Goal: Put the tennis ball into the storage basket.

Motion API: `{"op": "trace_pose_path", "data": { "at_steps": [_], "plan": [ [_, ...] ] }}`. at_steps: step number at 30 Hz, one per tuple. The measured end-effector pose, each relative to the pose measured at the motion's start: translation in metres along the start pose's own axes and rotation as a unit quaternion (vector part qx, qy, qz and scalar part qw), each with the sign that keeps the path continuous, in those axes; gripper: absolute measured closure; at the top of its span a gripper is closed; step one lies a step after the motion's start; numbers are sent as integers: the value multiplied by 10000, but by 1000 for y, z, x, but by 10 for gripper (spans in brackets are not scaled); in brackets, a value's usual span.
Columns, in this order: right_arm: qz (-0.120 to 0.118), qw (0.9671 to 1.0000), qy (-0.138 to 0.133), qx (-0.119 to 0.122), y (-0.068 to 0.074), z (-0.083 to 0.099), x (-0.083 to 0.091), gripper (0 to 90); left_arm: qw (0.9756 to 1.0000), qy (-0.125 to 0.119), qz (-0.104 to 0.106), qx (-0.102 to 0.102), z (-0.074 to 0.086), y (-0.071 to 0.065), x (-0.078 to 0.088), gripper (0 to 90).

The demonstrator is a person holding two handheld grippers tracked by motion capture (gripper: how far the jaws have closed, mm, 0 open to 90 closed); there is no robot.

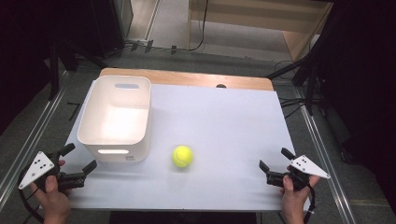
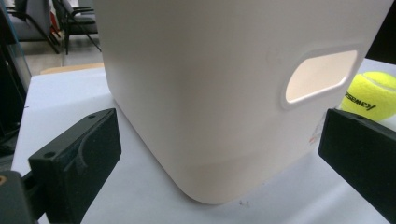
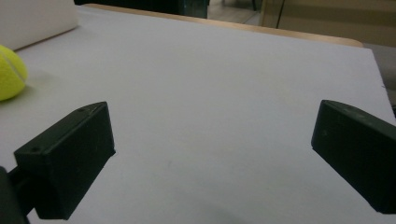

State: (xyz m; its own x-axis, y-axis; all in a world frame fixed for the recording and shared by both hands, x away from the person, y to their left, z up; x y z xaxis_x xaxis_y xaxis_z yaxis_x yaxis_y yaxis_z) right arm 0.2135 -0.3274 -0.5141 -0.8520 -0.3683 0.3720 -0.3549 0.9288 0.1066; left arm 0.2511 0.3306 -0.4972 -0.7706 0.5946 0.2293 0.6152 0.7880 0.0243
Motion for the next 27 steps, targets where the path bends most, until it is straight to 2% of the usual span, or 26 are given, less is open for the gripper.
{"op": "trace_pose_path", "data": {
  "at_steps": [5, 10, 19, 25, 27],
  "plan": [
    [-182, 9997, -26, 174, 9, -11, -2, 0, 10000, -5, 21, 47, 1, 0, 1, 0],
    [-364, 9992, 37, 133, 17, -19, -2, 0, 10000, -35, 32, 73, 1, 0, 0, 0],
    [-553, 9979, 221, 246, 35, -30, -11, 0, 9999, -42, 57, 80, 1, 1, 0, 0],
    [-663, 9973, 286, 167, 40, -35, -18, 0, 9999, -40, 69, 90, 1, 1, 1, 0],
    [-702, 9969, 279, 243, 41, -37, -20, 0, 9999, -32, 62, 90, 1, 1, 1, 0]
  ]
}}
Point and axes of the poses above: each handheld gripper's, and its own axes: x roughly backward along the jaws, z roughly out of its underside, y roughly to its left, the point moved 2 cm from there along -x, roughly forward along the jaws, and after that the axes turned 3 degrees about -x, right-handed, at the moved point
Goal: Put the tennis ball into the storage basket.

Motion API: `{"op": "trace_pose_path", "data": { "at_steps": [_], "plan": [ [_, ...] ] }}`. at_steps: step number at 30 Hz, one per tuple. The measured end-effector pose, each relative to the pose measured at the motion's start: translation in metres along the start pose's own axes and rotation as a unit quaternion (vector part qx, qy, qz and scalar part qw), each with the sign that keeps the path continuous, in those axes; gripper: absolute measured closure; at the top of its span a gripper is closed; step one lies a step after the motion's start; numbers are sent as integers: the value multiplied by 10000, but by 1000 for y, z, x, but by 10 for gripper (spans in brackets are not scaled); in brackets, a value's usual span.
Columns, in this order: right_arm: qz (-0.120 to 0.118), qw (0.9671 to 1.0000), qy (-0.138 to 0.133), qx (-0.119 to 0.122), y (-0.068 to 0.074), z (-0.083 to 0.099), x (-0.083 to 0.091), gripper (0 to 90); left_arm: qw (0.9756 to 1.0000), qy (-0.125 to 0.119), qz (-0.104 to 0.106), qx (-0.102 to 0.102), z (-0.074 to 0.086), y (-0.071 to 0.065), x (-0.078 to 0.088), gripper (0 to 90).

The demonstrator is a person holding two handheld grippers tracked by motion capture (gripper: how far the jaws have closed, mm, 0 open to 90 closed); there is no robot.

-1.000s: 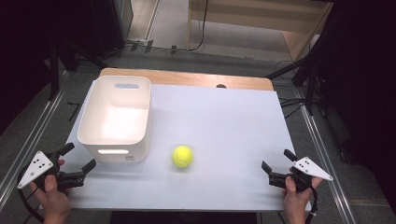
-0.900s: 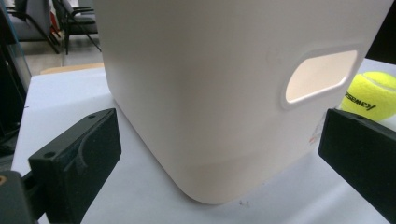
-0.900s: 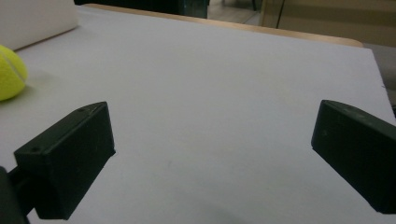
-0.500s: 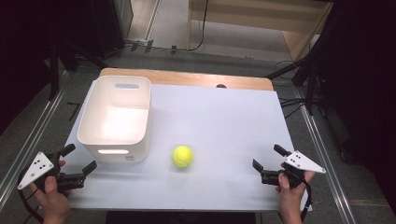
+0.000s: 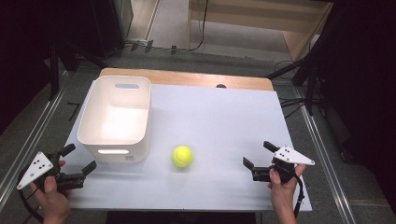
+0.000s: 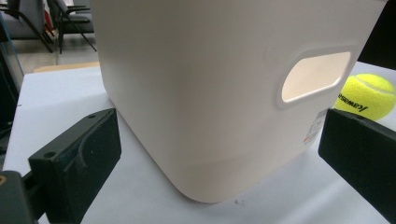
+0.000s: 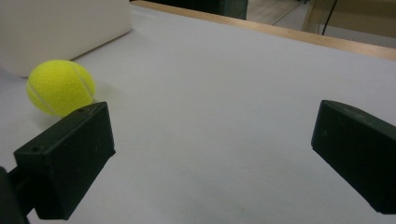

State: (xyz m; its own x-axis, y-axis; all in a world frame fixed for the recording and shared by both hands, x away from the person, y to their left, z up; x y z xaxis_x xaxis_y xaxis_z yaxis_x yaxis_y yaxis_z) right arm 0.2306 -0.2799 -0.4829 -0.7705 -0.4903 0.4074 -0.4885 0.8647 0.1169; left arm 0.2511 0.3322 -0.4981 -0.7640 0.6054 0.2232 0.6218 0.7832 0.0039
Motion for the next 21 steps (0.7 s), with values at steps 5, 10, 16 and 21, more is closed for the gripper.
{"op": "trace_pose_path", "data": {
  "at_steps": [5, 10, 16, 21],
  "plan": [
    [-59, 9999, 116, 85, 5, -6, -8, 0, 10000, -16, 14, -2, 0, 0, 0, 0],
    [-170, 9995, 205, 161, 12, -12, -18, 0, 10000, -29, 17, 6, 0, 0, 0, 0],
    [-306, 9985, 383, 237, 20, -17, -30, 0, 10000, -37, 33, 18, 0, 0, 1, 0],
    [-431, 9969, 524, 387, 27, -21, -40, 0, 10000, -36, 32, 22, 0, 0, 1, 0]
  ]
}}
Point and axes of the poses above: each handheld gripper's, and its own axes: x roughly backward along the jaws, z roughly out of its underside, y roughly to its left, the point moved 2 cm from there along -x, roughly forward along the jaws, and after that the axes turned 3 degrees about -x, right-handed, at the moved point
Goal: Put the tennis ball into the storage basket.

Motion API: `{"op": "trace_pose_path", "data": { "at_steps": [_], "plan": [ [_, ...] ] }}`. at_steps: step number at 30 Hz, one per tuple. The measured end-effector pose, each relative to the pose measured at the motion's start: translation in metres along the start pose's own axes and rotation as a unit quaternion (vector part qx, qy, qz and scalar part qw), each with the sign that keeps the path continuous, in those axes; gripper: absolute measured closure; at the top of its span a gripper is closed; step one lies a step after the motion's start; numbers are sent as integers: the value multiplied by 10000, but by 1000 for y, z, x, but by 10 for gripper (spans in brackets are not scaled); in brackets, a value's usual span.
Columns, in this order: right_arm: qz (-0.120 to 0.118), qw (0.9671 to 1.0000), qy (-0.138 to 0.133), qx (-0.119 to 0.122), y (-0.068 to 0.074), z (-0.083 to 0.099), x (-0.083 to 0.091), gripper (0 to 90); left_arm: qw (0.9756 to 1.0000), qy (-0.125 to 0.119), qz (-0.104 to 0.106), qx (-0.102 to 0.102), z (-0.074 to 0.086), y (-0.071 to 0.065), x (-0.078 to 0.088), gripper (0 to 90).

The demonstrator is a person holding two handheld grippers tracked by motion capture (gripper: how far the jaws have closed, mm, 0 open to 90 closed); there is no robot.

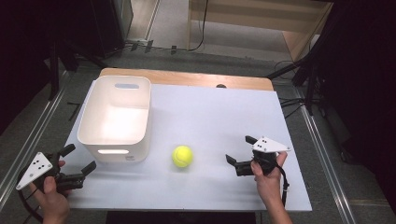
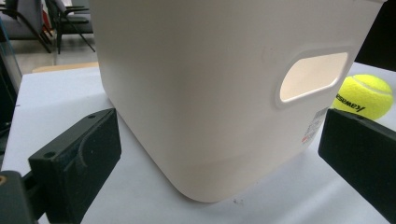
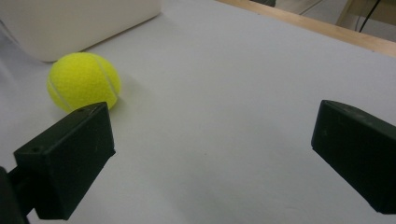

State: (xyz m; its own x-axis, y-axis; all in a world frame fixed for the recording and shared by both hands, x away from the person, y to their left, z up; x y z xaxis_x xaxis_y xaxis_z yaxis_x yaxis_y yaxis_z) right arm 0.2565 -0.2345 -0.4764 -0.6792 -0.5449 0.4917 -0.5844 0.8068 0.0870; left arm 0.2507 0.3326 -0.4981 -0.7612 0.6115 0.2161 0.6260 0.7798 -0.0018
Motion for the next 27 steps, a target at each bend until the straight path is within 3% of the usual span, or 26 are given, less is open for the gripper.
{"op": "trace_pose_path", "data": {
  "at_steps": [27],
  "plan": [
    [-450, 9977, 385, 341, 26, -22, -38, 0, 10000, -3, -12, 32, 0, 0, 0, 0]
  ]
}}
Point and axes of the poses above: each handheld gripper's, and its own axes: x roughly backward along the jaws, z roughly out of its underside, y roughly to its left, the point moved 2 cm from there along -x, roughly forward along the jaws, and after that the axes turned 3 degrees about -x, right-handed, at the moved point
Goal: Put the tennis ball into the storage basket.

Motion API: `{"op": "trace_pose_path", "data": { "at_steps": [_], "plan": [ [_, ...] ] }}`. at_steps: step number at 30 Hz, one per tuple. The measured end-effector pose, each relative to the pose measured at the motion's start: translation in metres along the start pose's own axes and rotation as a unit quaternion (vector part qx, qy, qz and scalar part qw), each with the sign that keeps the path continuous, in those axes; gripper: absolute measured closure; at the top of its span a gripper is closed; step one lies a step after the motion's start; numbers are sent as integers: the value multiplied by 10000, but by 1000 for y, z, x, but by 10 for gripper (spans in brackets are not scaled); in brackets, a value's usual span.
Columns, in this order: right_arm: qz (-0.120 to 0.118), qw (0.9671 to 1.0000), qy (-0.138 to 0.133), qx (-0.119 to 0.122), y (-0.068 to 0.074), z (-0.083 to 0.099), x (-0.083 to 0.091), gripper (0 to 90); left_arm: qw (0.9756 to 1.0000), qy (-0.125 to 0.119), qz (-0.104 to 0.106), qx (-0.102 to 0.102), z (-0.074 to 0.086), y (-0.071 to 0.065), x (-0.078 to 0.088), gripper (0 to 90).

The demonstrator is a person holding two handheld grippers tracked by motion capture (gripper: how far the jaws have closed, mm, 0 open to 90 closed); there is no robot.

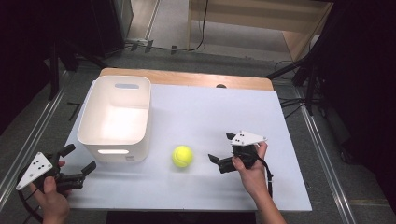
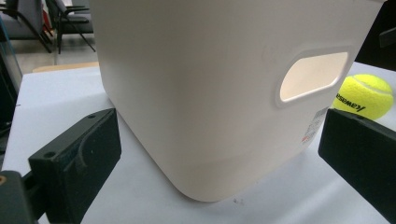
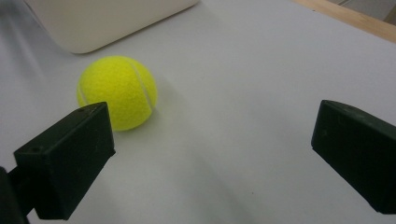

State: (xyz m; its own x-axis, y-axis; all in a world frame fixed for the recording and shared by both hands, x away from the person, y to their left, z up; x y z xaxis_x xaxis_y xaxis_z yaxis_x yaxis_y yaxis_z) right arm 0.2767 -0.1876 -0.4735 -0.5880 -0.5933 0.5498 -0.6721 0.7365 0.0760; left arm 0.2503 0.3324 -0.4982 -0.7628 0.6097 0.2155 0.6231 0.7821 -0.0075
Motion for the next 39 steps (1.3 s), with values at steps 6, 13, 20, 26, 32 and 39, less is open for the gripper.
{"op": "trace_pose_path", "data": {
  "at_steps": [6, 13, 20, 26, 32, 39],
  "plan": [
    [-42, 10000, 54, 33, 3, -3, -5, 0, 10000, 0, 1, 3, 0, 0, 0, 0],
    [-146, 9997, 106, 167, 7, -7, -10, 0, 10000, -2, 5, 2, 0, 0, 0, 0],
    [-283, 9993, 182, 158, 12, -8, -16, 0, 10000, -10, 11, 6, 0, 0, 0, 0],
    [-422, 9986, 261, 193, 17, -9, -22, 0, 10000, -10, 13, 5, 0, 0, 0, 0],
    [-521, 9979, 296, 257, 23, -11, -29, 0, 10000, -3, 15, -4, 0, 0, 0, 0],
    [-619, 9969, 383, 304, 29, -12, -37, 0, 10000, -4, 23, -4, 0, 0, 0, 0]
  ]
}}
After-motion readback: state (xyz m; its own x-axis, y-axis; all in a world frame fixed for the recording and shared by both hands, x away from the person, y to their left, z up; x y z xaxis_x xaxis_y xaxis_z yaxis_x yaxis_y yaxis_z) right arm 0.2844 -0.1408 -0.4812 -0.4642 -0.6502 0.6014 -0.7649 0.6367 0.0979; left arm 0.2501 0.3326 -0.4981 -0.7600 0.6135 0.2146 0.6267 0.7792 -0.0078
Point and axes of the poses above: each handheld gripper's, and its own axes: x roughly backward along the jaws, z roughly out of its underside, y roughly to its left, the point moved 2 cm from there along -x, roughly forward along the jaws, and after that the axes turned 3 degrees about -x, right-handed, at the moved point
